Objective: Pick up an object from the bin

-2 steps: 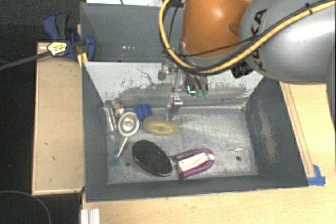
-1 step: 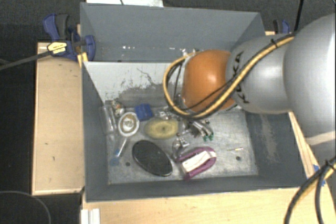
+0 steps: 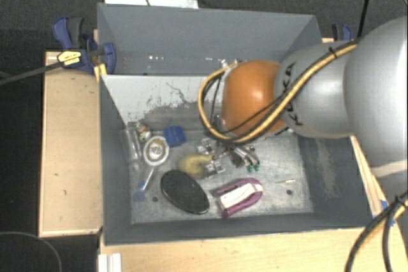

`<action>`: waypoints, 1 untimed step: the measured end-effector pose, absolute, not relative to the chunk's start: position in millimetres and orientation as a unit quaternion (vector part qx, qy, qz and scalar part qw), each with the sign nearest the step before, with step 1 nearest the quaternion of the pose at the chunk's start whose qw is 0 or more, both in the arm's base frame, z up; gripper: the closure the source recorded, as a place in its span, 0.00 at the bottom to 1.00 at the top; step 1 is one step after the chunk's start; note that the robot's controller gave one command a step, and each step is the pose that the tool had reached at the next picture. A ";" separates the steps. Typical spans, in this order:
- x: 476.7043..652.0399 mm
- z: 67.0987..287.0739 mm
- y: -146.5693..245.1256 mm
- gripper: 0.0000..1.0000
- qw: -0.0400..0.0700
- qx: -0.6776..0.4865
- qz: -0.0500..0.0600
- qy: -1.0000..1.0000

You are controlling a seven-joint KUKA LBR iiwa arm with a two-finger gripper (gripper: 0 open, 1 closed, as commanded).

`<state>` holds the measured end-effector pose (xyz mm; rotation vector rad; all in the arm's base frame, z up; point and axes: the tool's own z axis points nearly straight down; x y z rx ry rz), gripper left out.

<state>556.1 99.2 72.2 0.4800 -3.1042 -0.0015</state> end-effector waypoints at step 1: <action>552.5 211.2 100.2 1.00 -0.006 0.148 0.000 -0.989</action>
Offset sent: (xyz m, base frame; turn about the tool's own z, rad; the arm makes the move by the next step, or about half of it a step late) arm -0.0060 0.0006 0.1335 -0.0011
